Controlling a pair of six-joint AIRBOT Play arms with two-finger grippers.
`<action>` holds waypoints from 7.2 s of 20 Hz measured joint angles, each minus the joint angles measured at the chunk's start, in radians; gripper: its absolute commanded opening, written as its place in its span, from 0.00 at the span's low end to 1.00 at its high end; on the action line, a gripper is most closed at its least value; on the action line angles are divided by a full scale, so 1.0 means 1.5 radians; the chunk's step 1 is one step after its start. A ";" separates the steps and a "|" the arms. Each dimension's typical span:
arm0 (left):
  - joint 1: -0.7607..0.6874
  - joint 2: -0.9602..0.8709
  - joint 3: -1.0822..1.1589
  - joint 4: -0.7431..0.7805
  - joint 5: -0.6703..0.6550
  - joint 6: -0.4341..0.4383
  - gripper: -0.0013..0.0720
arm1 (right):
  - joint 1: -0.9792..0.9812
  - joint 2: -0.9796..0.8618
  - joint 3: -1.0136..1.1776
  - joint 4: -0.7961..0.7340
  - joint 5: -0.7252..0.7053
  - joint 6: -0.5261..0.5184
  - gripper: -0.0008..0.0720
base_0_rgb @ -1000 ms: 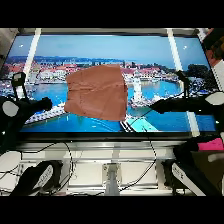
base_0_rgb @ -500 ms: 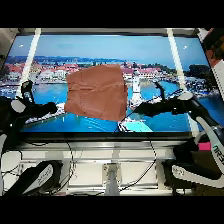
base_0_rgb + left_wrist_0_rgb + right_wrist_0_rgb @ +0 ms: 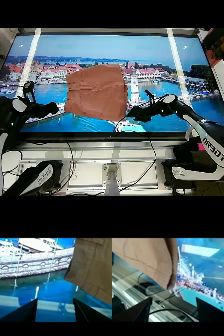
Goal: Fold the clothes and pants, and hang the long-sleeved shirts on hangers.
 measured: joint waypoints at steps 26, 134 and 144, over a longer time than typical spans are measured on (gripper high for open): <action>0.000 0.000 0.000 -0.001 0.001 0.001 0.72 | 0.101 -0.075 0.111 -0.102 -0.024 0.034 0.77; 0.066 -0.317 0.069 -0.724 -0.129 0.490 0.04 | -0.077 0.005 0.106 -0.136 0.036 0.075 0.64; 0.066 -0.317 0.069 -0.724 -0.144 0.487 0.04 | -0.020 -0.015 0.032 -0.030 -0.012 0.066 0.70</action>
